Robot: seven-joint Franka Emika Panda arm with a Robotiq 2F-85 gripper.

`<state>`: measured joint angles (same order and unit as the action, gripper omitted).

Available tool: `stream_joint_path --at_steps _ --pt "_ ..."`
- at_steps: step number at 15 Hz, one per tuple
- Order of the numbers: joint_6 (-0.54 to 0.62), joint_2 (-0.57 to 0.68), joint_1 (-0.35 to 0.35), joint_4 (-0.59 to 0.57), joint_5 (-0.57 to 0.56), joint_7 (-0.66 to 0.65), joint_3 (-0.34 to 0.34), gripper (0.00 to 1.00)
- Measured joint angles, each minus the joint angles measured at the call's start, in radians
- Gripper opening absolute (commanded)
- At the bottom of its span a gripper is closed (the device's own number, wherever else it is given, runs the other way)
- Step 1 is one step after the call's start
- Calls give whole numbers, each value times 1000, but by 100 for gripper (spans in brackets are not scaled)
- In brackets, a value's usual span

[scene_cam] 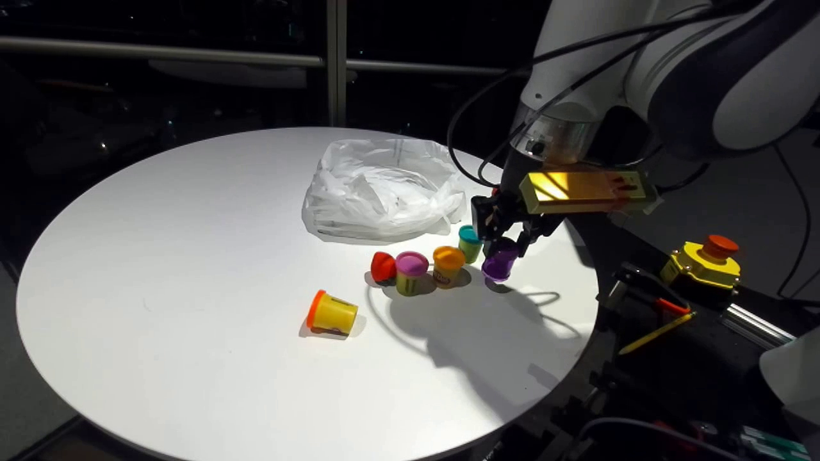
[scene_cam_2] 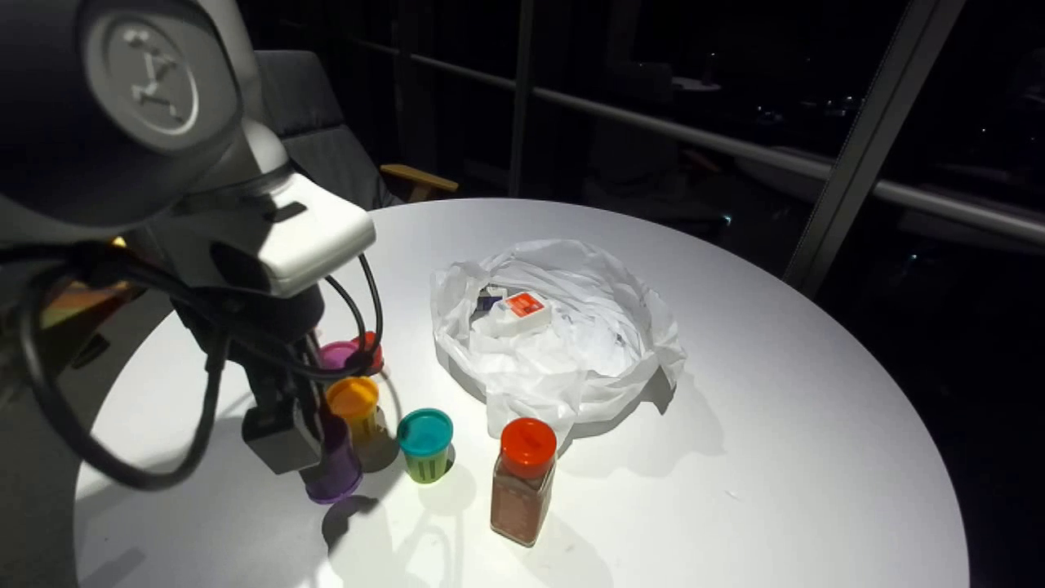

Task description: Remove the containers and strawberry plush toy from the white plastic and place them on the table

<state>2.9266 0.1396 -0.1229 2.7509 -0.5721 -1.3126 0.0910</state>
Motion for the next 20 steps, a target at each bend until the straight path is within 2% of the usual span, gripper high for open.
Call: stream_joint_path --at_steps 1,3,5,8,12,15,20 --pt "23 24 0 -5 -24 0 16 26" --pt "56 68 0 -18 -54 0 38 76" --pt "80 97 0 -30 -69 0 48 79" --pt "95 84 0 -34 -79 4 54 99" --pt "66 -32 0 -37 -76 12 54 100" --pt "21 -87 1 -87 -13 80 53 100" --pt "-62 1 3 -286 60 264 53 100"
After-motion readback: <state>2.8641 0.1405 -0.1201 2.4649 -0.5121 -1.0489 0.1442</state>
